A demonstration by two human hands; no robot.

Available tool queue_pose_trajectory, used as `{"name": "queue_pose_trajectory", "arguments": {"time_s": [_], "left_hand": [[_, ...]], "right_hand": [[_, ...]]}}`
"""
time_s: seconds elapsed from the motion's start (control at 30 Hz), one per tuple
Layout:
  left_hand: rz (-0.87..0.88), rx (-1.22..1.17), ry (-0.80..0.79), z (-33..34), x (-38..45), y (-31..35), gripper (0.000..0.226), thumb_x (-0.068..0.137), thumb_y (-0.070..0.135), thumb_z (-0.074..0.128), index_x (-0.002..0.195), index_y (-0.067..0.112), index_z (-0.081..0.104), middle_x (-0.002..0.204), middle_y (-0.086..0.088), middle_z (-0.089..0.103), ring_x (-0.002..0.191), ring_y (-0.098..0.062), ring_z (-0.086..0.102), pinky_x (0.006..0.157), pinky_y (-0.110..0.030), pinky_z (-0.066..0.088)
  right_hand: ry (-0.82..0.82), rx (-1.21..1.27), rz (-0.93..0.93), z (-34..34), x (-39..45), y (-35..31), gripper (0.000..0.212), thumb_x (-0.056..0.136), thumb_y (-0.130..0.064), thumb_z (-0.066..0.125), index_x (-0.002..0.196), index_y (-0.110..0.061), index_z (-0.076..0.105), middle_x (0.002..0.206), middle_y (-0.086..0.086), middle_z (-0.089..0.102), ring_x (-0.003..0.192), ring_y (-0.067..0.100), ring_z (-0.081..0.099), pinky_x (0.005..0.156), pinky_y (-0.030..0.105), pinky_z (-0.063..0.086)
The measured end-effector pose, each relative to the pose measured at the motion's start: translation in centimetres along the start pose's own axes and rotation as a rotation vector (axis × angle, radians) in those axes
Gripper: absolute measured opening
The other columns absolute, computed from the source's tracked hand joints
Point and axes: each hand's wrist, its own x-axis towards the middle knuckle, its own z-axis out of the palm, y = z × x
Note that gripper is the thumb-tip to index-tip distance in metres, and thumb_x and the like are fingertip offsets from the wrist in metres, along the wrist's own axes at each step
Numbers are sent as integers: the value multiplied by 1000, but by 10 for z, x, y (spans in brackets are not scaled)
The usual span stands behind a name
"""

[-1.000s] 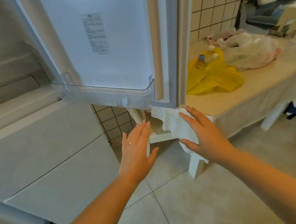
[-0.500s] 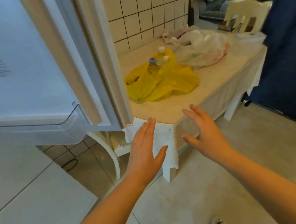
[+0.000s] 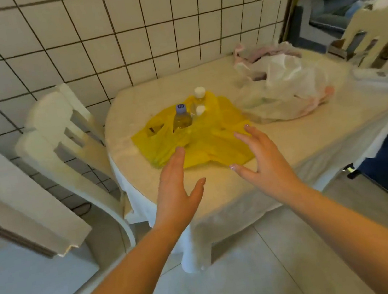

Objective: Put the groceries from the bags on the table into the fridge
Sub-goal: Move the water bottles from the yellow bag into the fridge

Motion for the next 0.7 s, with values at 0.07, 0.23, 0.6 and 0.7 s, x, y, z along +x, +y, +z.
{"name": "queue_pose_trajectory", "arguments": {"time_s": [0.07,0.23,0.6,0.7], "left_hand": [[-17,6,35,9,16,-5,75,85,25,67,141,29,18,146,7,28,135,-4,23,109,-19,19],[-86,14,95,25,63,-26,71,87,35,62,142,28,18,145,11,24,132,3,18,104,-2,10],[-143,-80,36,35,225,-63,60,87,34,59,140,18,38,148,1,33,132,-1,24,106,-14,16],[-193,-62,-151,36,258,-74,50,91,26,59,138,21,43,146,3,39,133,-5,31,102,-10,17]], "right_hand": [[-29,6,-33,-2,24,14,67,79,-29,73,137,-18,43,151,9,26,140,23,24,108,26,20],[-79,-3,-101,1,91,40,66,79,-30,72,137,-18,44,151,9,27,139,23,26,108,22,17],[-109,15,-73,16,224,73,56,84,-28,67,133,-12,48,132,7,50,126,20,43,100,15,23],[-181,1,46,25,247,83,53,85,-35,64,132,-16,50,134,4,50,126,17,43,104,25,29]]}}
